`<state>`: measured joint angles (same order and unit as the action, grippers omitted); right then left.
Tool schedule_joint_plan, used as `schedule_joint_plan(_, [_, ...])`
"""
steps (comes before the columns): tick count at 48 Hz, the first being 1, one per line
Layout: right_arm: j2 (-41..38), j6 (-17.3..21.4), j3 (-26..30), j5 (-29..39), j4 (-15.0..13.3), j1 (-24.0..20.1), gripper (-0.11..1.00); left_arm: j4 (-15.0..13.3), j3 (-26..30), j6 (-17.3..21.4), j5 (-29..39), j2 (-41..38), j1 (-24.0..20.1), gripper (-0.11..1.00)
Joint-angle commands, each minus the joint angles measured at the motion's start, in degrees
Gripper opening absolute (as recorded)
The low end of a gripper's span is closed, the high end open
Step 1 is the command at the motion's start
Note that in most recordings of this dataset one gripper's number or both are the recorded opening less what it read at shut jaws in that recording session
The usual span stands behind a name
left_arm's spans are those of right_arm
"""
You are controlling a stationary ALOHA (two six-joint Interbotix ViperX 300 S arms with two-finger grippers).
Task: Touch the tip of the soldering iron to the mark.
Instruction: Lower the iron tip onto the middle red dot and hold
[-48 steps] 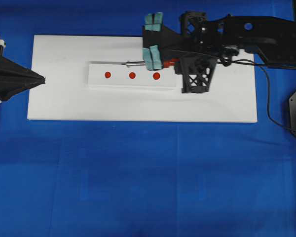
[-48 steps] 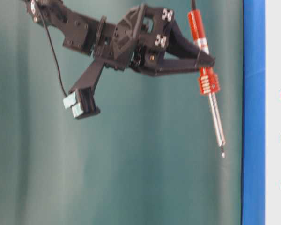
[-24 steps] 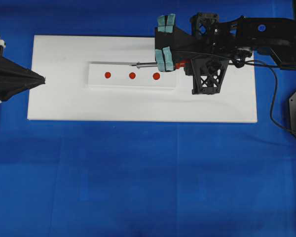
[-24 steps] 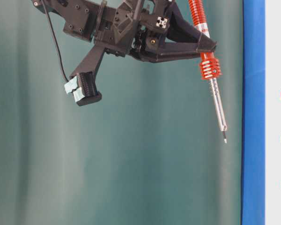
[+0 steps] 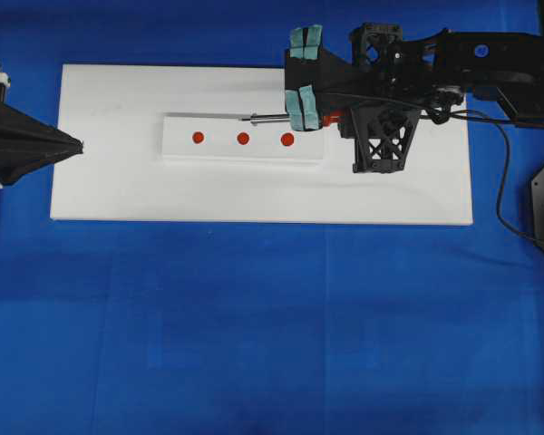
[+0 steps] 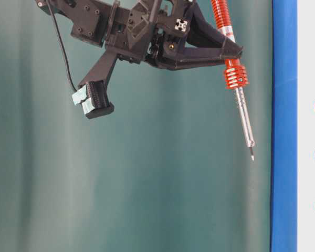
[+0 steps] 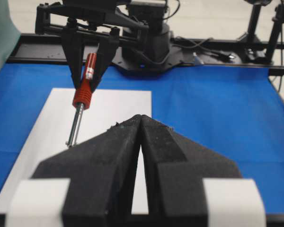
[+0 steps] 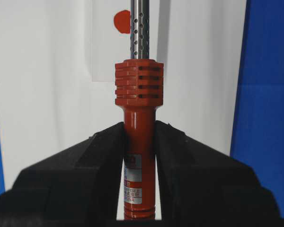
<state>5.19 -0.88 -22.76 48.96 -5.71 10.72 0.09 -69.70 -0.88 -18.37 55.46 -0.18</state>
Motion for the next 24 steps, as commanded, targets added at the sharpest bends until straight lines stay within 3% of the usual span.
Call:
schedule_joint_plan(1, [0.35,0.35,0.44,-0.18,0.09,0.09,0.06,0.00,0.70,-0.09,-0.44,-0.18,-0.09,0.02])
schedule_joint_plan(24, [-7.29,0.53,0.26,-2.29,0.09,0.88,0.06,0.00,0.70,-0.09,-0.35,-0.18,-0.09,0.02])
